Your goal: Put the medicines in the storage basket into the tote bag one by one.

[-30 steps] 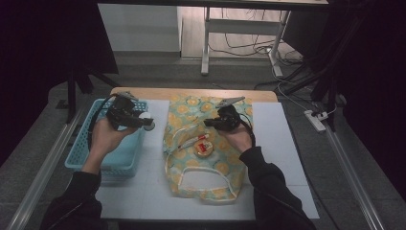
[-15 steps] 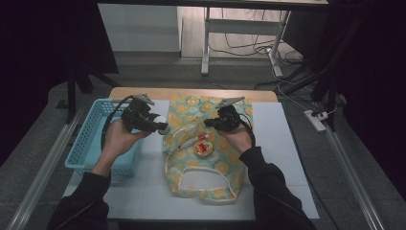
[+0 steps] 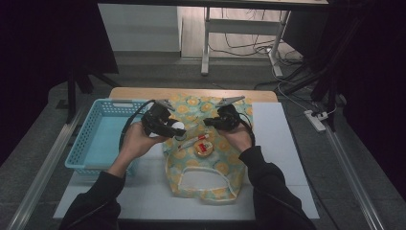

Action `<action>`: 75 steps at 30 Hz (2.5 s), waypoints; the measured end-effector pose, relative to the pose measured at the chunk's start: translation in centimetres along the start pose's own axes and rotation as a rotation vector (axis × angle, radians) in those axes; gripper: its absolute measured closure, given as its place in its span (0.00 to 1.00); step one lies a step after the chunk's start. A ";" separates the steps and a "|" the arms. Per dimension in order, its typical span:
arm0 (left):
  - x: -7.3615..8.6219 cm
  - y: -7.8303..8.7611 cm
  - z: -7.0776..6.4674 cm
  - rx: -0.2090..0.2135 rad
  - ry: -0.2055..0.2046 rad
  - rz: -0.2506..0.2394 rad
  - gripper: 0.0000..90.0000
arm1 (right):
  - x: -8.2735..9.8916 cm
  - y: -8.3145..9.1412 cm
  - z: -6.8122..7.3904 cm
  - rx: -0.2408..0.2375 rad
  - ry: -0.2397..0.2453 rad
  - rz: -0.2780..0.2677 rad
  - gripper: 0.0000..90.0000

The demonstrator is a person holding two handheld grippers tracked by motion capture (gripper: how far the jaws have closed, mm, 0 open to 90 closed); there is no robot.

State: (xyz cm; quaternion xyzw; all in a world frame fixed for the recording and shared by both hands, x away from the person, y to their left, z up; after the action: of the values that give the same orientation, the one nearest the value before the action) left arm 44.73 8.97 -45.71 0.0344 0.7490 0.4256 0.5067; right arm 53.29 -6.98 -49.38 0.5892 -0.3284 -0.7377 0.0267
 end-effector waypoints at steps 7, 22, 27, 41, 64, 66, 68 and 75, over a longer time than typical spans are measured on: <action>-0.6 -2.7 -0.8 0.024 -0.025 0.026 0.56 | -0.2 0.0 0.0 0.002 0.001 -0.003 1.00; -0.6 -7.9 -1.1 0.025 -0.047 0.057 0.56 | -0.1 -0.1 -0.2 0.010 -0.002 -0.001 1.00; -0.5 -9.0 -1.0 0.019 -0.057 0.059 0.56 | -0.1 -0.2 -0.3 0.011 -0.004 0.002 1.00; -0.4 -11.1 -1.1 0.013 -0.083 0.055 0.55 | 0.3 -0.4 -0.3 0.009 -0.003 0.011 1.00; 0.5 -6.6 -2.0 0.060 0.010 -0.080 0.10 | 0.2 0.1 0.2 -0.002 0.007 0.004 1.00; 0.7 -6.4 -2.1 0.075 0.026 -0.092 0.05 | 0.2 0.0 0.3 -0.003 0.008 0.006 1.00; 0.8 -6.1 -2.3 0.083 0.040 -0.107 0.01 | 0.1 0.0 0.3 -0.004 0.010 0.007 1.00; 1.9 -5.6 -3.4 0.091 0.027 -0.117 0.00 | 0.2 0.1 0.5 -0.004 0.013 0.008 1.00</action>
State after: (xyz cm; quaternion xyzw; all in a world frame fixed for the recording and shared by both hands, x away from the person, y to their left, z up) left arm 43.28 4.26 -50.42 0.0080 0.7751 0.3610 0.5185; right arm 52.79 -6.94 -49.40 0.5927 -0.3290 -0.7344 0.0330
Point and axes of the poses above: each handheld gripper's, and its own axes: y roughly backward along the jaws, x roughly out of its underside, z roughly to its left, the point moved 7 cm from there along -y, roughly forward along the jaws, and after that the axes turned 7 degrees about -z, right-handed, at the moved point
